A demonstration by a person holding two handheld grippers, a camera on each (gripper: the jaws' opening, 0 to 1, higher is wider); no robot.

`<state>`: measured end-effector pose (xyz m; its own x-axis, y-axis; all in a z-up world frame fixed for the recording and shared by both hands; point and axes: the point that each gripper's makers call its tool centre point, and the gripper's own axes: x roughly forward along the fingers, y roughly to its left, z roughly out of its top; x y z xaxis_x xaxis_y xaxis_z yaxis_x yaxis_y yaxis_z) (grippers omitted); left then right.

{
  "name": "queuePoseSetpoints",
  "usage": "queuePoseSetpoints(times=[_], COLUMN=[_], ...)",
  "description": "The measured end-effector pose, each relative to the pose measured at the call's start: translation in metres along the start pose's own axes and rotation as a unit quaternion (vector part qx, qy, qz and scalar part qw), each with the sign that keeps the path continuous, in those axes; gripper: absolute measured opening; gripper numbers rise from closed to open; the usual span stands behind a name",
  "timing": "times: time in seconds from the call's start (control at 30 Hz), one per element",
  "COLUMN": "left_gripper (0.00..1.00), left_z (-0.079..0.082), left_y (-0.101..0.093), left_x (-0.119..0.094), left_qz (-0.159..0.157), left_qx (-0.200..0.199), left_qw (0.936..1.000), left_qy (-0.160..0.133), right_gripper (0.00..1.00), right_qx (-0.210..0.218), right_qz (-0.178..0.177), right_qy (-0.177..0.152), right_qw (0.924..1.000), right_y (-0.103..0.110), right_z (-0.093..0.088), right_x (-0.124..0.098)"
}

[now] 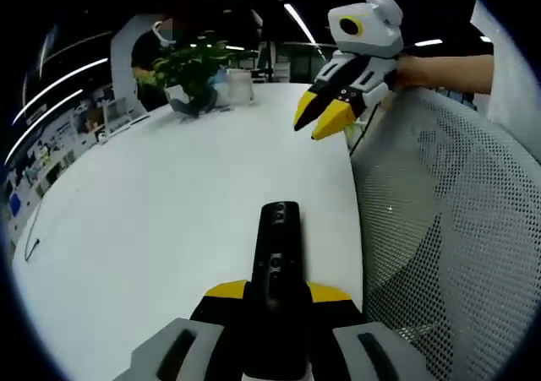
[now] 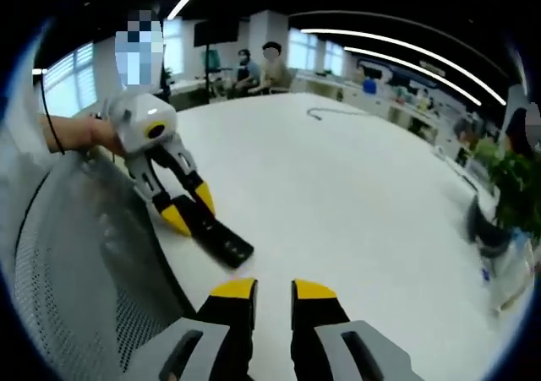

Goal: Press the specified remote control buttons in sequence, fully releasing each button before pressing the next.

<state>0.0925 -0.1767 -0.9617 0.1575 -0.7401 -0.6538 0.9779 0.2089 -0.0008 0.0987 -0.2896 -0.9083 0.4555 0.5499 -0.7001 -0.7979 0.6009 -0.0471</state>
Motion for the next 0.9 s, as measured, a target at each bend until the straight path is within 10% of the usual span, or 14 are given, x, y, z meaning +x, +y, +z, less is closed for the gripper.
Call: queuePoseSetpoints(times=[0.23,0.33,0.9], left_gripper=[0.25,0.29,0.24], left_z=[0.000,-0.012,-0.015], left_y=[-0.002,0.002,-0.026], left_x=[-0.004,-0.013,-0.017], left_qz=[-0.005,0.020,-0.041], left_qx=[0.025,-0.045,0.053], left_qw=[0.9997,0.9980,0.9975], left_qy=[0.008,0.038,0.024], right_gripper=[0.08,0.08,0.00], right_qx=[-0.018,-0.020,-0.017], right_qz=[0.013,0.013,0.063], right_qy=[0.016,0.017,0.015], right_qw=[0.9996,0.9996,0.9977], right_y=[0.008,0.009,0.029], right_z=[-0.002,-0.002,0.000], right_x=[0.003,0.003,0.007])
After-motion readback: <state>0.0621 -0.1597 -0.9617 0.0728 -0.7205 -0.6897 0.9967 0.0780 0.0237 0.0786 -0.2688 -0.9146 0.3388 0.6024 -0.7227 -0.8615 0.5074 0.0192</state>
